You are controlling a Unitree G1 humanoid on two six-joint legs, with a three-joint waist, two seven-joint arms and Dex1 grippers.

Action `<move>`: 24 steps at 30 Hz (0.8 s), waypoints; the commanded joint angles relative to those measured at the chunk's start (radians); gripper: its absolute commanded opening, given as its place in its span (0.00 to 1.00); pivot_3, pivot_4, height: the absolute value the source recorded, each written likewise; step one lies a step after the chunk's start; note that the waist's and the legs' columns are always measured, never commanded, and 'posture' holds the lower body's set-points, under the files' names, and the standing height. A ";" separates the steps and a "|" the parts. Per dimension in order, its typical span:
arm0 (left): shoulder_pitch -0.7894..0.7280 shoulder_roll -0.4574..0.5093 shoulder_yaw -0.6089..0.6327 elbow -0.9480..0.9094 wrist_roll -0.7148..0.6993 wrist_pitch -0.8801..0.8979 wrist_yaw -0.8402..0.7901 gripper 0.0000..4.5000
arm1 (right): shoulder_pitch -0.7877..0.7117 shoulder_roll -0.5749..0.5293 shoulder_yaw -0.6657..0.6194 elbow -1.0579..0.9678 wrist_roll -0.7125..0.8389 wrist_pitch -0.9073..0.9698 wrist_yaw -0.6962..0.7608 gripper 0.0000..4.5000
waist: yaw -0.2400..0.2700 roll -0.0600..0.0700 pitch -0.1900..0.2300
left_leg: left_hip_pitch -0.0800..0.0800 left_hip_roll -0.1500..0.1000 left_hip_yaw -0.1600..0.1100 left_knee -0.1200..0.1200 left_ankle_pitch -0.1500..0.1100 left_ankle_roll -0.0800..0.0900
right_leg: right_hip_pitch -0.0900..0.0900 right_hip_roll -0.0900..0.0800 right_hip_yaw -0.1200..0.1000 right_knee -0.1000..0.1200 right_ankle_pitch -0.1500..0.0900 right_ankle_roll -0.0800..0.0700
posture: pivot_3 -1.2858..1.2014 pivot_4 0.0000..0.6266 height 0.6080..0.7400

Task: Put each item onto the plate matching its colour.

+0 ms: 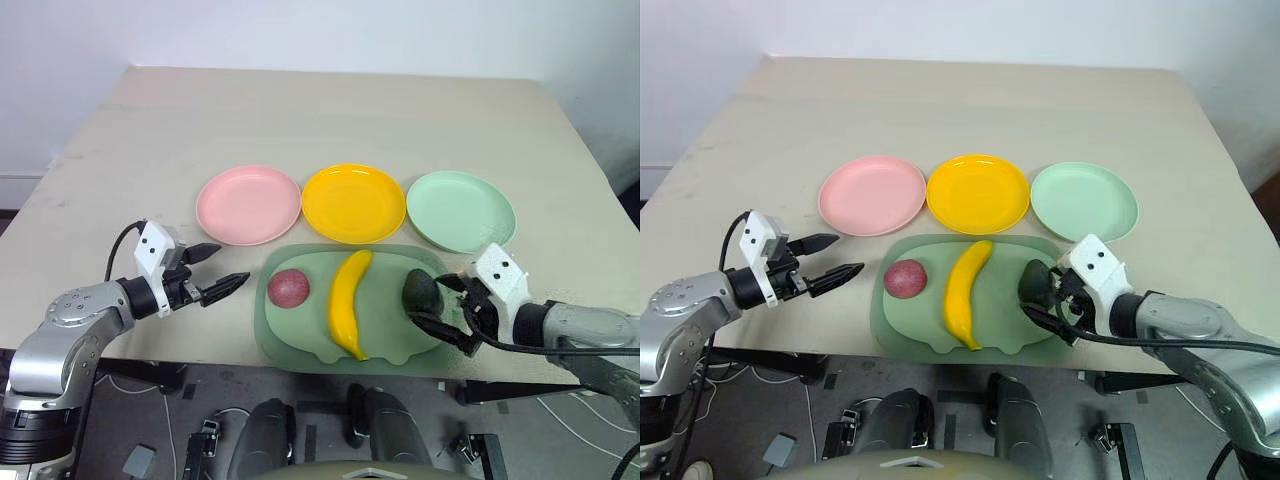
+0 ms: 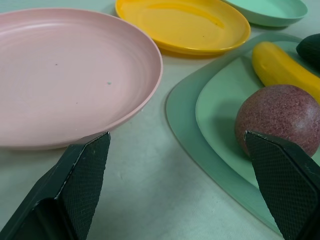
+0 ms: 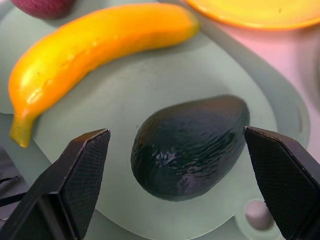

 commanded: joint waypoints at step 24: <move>0.029 0.014 0.041 -0.048 -0.021 0.003 0.017 1.00 | -0.092 0.077 0.157 0.092 -0.152 -0.024 -0.073 0.91 | 0.000 0.000 0.000 | 0.000 0.000 0.000 0.001 0.000 0.000 | 0.000 0.000 0.000 0.000 0.001 0.000 | 0.52 0.24 1.00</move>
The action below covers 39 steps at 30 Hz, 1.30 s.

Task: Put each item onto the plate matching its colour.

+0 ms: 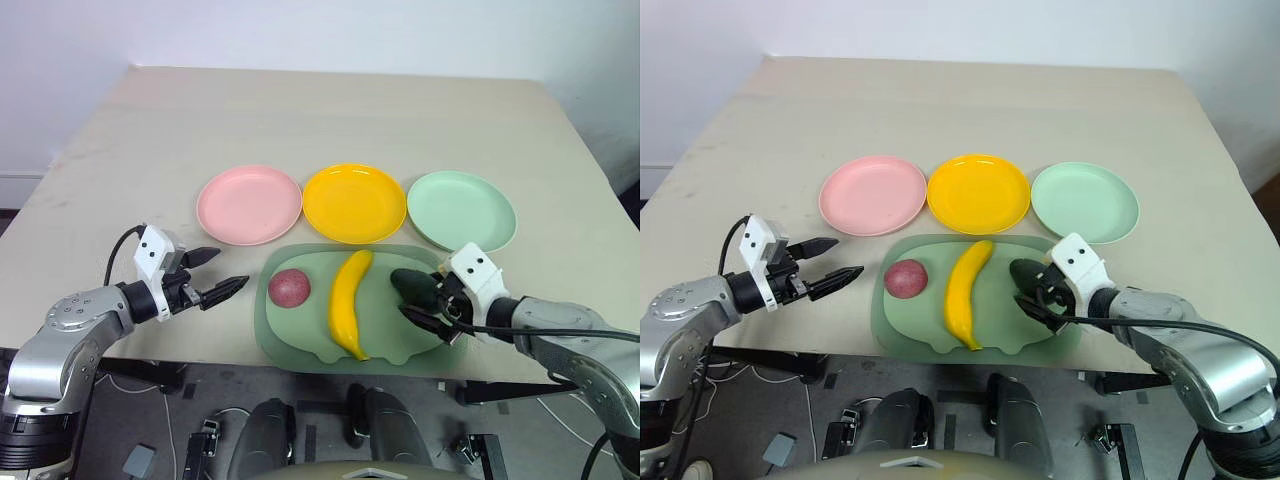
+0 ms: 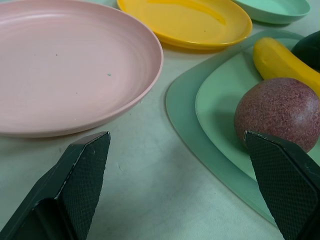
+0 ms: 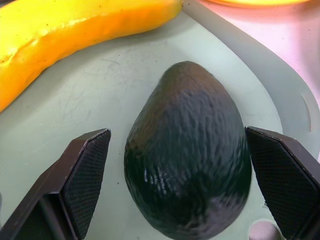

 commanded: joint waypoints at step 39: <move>-0.052 0.028 0.027 -0.076 -0.019 0.043 -0.017 1.00 | -0.558 -0.052 0.175 0.897 -0.547 -0.879 0.371 1.00 | -0.006 0.000 0.000 | -0.001 -0.001 0.001 0.001 0.001 -0.001 | 0.000 0.000 -0.002 0.002 0.002 -0.002 | 0.52 0.24 1.00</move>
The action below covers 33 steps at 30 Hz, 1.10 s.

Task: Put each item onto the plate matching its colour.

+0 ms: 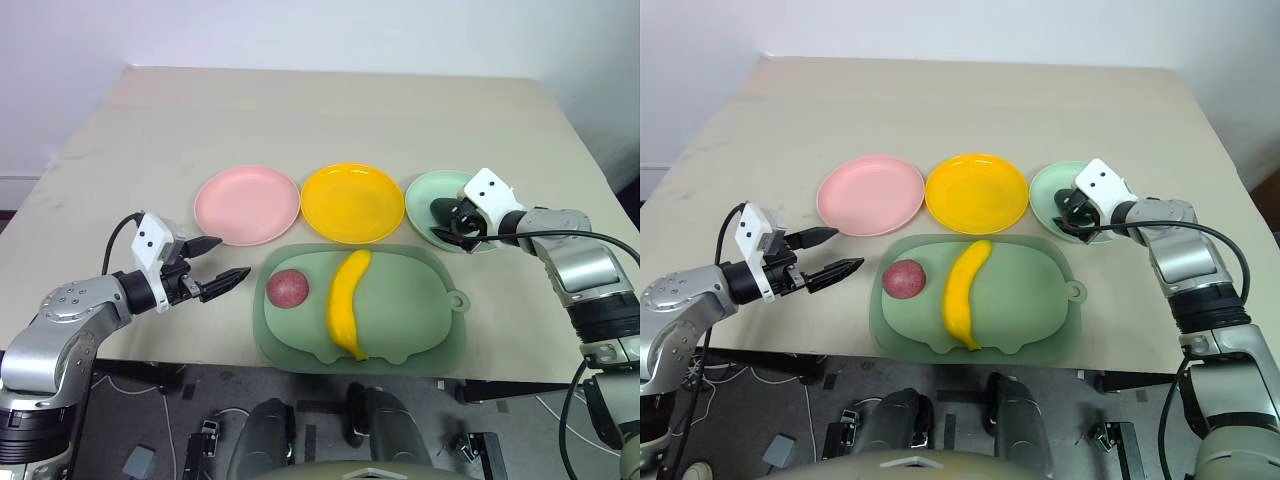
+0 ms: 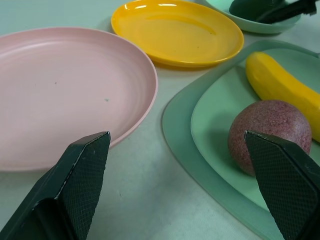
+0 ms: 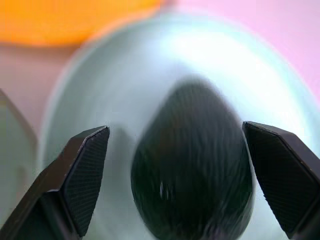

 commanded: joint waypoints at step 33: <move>0.008 0.006 -0.006 -0.058 -0.014 -0.016 0.017 1.00 | -0.330 0.221 0.333 0.231 -0.153 -0.972 0.774 1.00 | 0.000 0.001 0.000 | 0.003 0.000 0.000 0.001 0.003 -0.005 | 0.002 0.000 0.000 0.001 0.000 0.000 | 0.52 0.24 1.00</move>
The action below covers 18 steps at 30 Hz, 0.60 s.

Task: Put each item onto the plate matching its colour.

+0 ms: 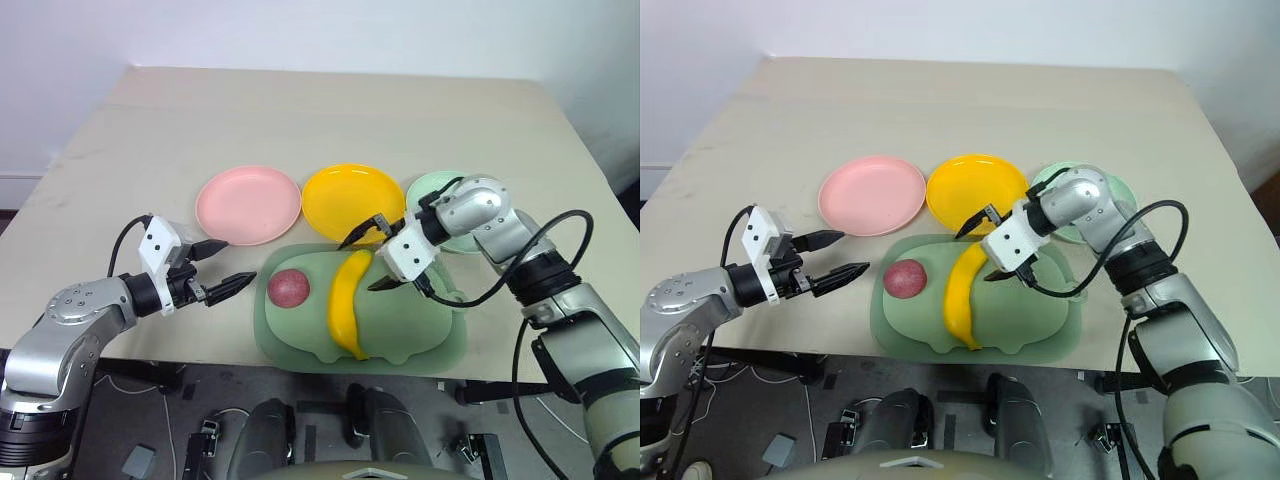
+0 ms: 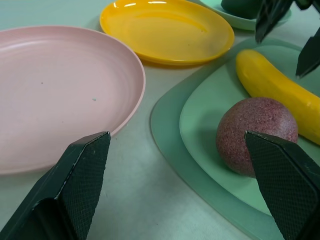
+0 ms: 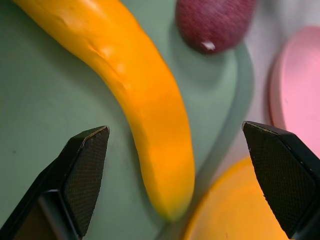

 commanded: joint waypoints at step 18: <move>0.052 -0.001 0.043 -0.065 -0.018 -0.017 0.030 1.00 | -0.117 0.115 0.023 0.261 -0.066 -0.104 0.039 0.39 | -0.014 0.000 0.000 | 0.000 0.000 0.000 0.000 0.001 -0.002 | 0.000 0.000 0.000 0.000 0.000 0.000 | 0.52 0.24 1.00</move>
